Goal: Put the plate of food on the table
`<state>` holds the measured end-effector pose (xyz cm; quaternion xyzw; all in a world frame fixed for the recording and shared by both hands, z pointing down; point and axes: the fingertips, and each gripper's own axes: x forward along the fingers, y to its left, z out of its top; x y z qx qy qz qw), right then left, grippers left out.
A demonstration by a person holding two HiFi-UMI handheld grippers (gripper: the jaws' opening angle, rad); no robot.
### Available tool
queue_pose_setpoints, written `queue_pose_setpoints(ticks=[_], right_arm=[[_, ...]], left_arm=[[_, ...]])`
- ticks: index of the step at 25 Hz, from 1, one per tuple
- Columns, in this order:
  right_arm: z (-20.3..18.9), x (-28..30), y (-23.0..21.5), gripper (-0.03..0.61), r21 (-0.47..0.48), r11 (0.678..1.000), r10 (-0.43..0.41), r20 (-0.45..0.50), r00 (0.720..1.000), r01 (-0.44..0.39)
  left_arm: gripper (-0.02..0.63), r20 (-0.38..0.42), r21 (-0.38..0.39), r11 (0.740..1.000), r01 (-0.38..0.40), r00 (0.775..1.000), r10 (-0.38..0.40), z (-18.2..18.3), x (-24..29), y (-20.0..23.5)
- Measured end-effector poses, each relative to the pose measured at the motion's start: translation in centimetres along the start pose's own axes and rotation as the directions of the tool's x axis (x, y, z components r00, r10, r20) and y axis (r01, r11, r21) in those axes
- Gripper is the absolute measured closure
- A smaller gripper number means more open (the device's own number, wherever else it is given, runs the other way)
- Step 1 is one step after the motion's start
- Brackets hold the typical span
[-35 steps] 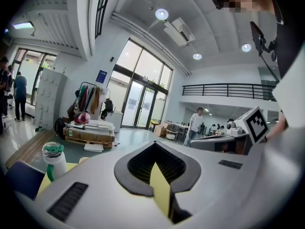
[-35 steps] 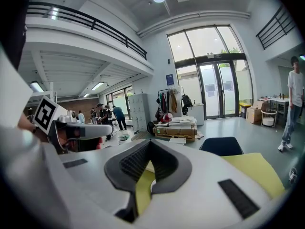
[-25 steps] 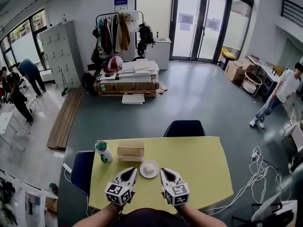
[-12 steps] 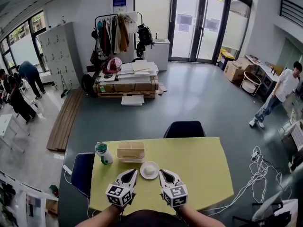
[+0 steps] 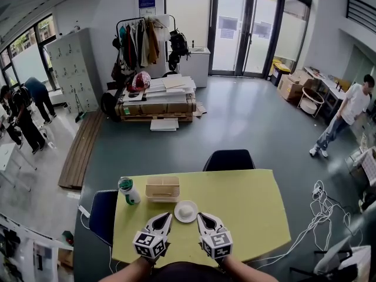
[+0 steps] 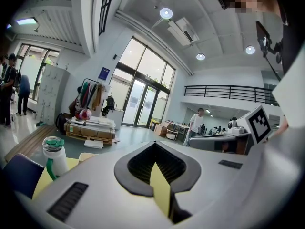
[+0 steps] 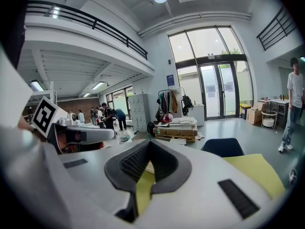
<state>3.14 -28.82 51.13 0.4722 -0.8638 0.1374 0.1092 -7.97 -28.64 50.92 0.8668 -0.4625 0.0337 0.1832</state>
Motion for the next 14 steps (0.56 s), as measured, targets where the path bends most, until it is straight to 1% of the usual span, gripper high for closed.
queue_pose_setpoints(ticks=[5,14], right_arm=[[-0.5,-0.2,0.3,0.568,0.009,1.0,0.001,-0.001,1.0,-0.001],[-1.0,-0.1,-0.5,0.568,0.023,1.0,-0.005,0.003,1.0,0.005]], left_arm=[[0.606,-0.007,-0.006,1.0,0.001,1.0,-0.001,-0.5,-0.3,-0.1],[0.606,-0.013,-0.013,1.0,-0.001,1.0,0.0,-1.2,0.3,-0.4]])
